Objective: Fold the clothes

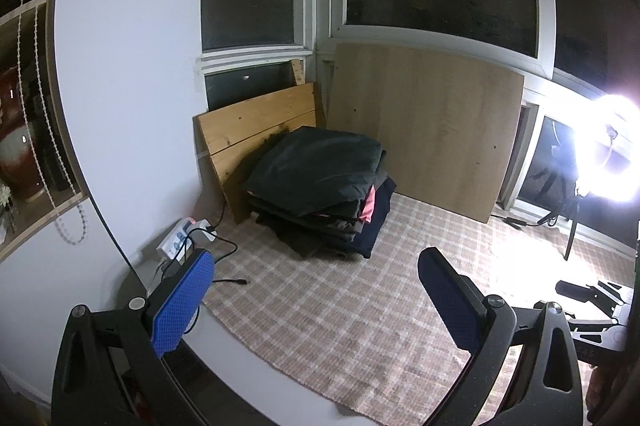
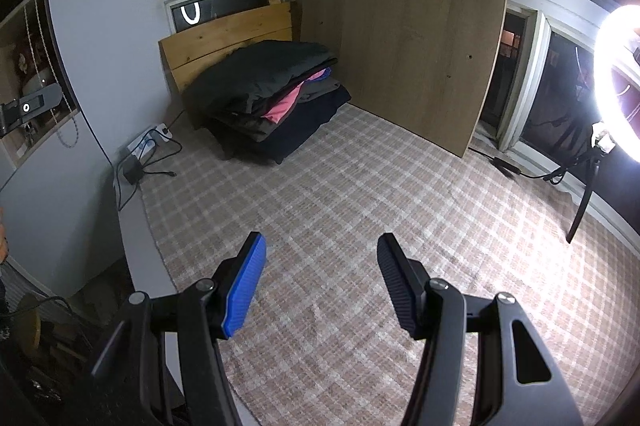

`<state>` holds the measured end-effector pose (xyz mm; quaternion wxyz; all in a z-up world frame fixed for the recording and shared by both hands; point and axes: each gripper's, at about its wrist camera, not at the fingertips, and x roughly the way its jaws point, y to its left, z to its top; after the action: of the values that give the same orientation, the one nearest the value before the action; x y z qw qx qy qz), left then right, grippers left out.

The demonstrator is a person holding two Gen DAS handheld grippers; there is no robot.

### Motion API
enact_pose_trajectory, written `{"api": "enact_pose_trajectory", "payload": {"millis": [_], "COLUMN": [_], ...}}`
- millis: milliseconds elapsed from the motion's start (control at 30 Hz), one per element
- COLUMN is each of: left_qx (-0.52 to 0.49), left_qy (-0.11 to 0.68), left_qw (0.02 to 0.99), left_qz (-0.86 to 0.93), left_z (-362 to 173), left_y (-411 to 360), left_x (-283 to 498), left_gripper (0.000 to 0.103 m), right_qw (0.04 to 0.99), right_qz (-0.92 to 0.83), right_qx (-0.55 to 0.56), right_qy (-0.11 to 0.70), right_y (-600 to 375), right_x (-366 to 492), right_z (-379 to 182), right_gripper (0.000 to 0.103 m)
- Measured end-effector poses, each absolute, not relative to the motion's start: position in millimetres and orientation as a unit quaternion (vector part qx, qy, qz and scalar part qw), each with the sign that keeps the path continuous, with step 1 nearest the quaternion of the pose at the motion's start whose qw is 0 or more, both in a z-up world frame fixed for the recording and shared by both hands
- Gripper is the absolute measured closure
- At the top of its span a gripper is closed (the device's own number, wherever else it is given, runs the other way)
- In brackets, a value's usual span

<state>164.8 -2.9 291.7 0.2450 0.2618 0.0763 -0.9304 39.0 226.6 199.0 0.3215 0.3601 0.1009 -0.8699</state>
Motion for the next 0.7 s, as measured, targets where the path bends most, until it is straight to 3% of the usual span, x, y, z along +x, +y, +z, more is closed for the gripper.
{"api": "enact_pose_trajectory", "payload": {"millis": [700], "left_qx": [0.269], "left_qy": [0.076], "left_qw": [0.238], "left_qz": [-0.930], "left_z": [286], "left_y": [-4], "left_x": [160], "left_gripper": [0.001], "right_qw": [0.313], "right_qz": [-0.866], "right_qx": [0.380], "right_qy": [0.086], "right_y": [227], "right_x": [27], "right_z": [185], "right_gripper": [0.046]}}
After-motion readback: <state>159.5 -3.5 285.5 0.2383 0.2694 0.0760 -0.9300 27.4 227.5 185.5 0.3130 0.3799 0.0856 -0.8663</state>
